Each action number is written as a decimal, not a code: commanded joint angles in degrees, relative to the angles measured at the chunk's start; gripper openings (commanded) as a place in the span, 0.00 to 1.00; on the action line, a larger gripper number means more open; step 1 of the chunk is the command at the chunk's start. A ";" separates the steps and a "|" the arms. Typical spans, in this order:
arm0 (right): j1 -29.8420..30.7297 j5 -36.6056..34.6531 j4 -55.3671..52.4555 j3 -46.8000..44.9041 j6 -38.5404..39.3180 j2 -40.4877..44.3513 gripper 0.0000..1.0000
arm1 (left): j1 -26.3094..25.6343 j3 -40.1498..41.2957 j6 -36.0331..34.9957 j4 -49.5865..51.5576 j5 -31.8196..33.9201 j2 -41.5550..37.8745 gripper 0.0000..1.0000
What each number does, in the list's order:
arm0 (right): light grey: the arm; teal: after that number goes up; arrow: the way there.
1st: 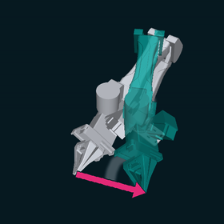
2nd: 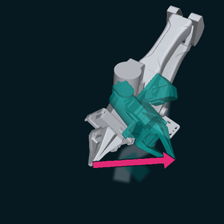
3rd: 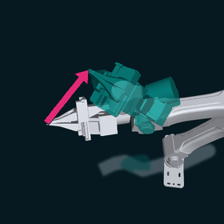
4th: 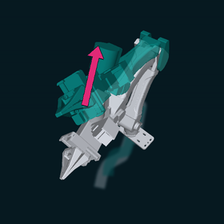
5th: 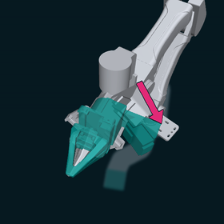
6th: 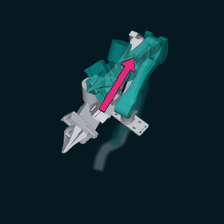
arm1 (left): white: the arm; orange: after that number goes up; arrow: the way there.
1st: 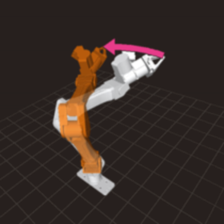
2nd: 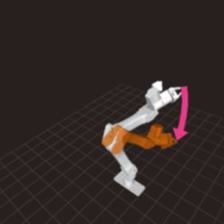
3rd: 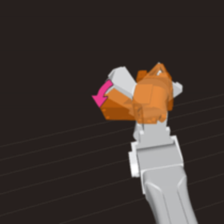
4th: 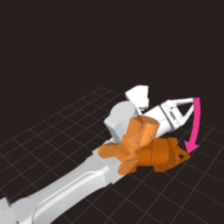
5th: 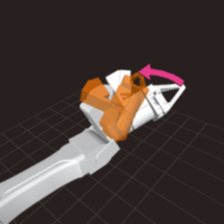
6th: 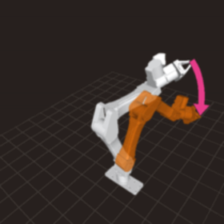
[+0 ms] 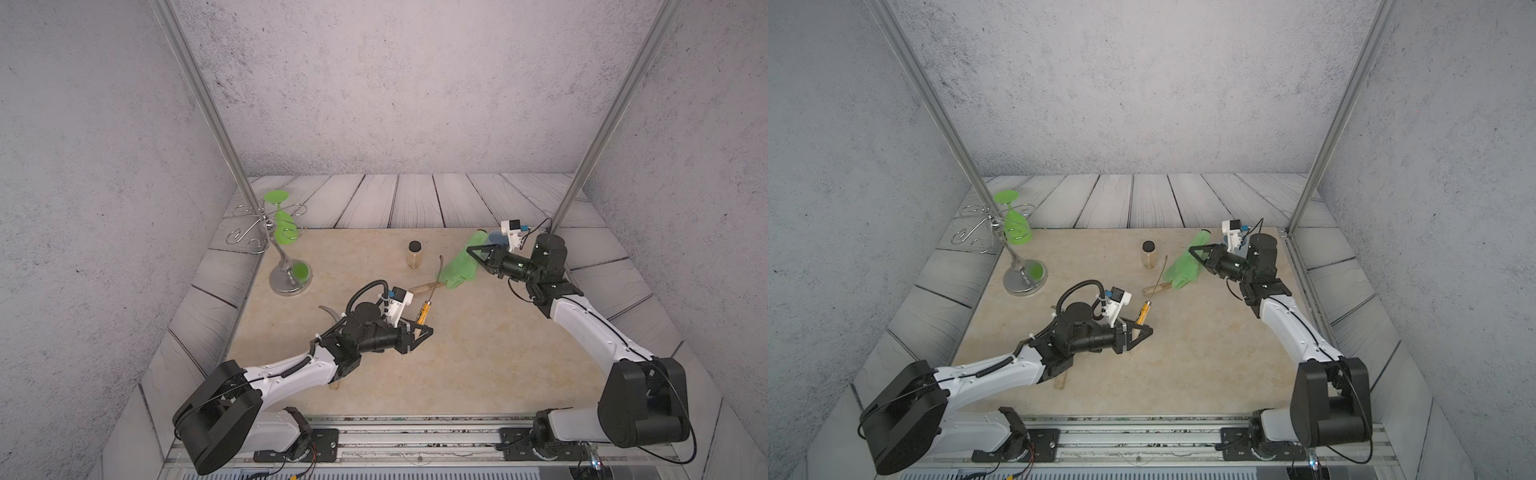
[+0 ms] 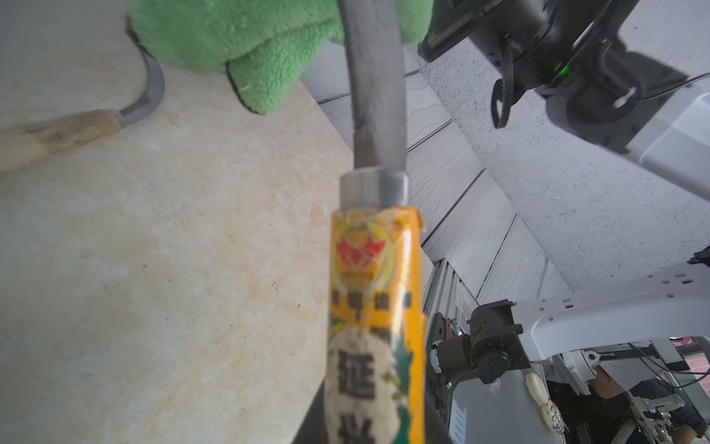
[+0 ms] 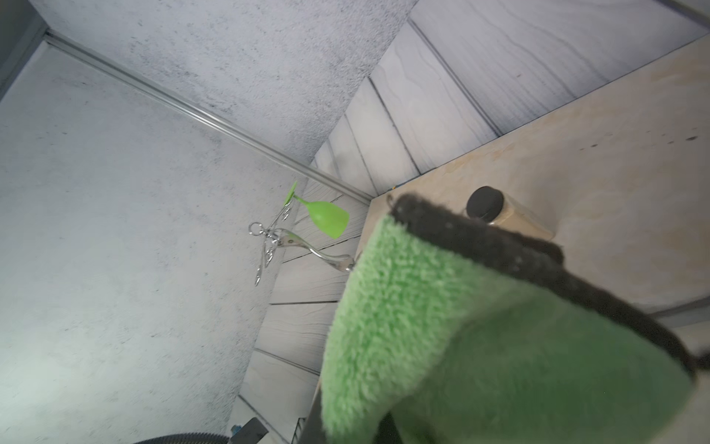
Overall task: Wipe small sickles with rags
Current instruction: Wipe the small sickle.
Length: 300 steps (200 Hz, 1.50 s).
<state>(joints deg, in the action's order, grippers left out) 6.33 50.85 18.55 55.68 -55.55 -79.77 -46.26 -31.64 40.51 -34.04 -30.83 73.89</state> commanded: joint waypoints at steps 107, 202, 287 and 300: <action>2.30 6.11 29.64 0.66 -20.69 -7.95 0.13 | -2.76 -2.26 2.72 -16.69 -1.21 5.72 0.00; 8.13 2.21 47.35 -2.56 -32.56 -11.54 0.12 | -3.30 -7.92 1.49 -16.76 -0.70 7.39 0.00; 15.21 -1.52 56.60 -4.43 -37.61 -12.99 0.11 | -1.79 -13.74 -0.77 -14.29 0.27 8.36 0.00; 16.25 -1.88 57.08 -4.94 -37.61 -12.83 0.11 | -0.78 -14.21 -0.38 -14.53 0.00 8.55 0.00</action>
<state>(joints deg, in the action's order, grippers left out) 19.11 46.70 73.19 52.47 -91.20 -90.61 -47.68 -41.98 43.09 -43.48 -27.64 82.39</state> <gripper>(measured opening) 0.113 0.251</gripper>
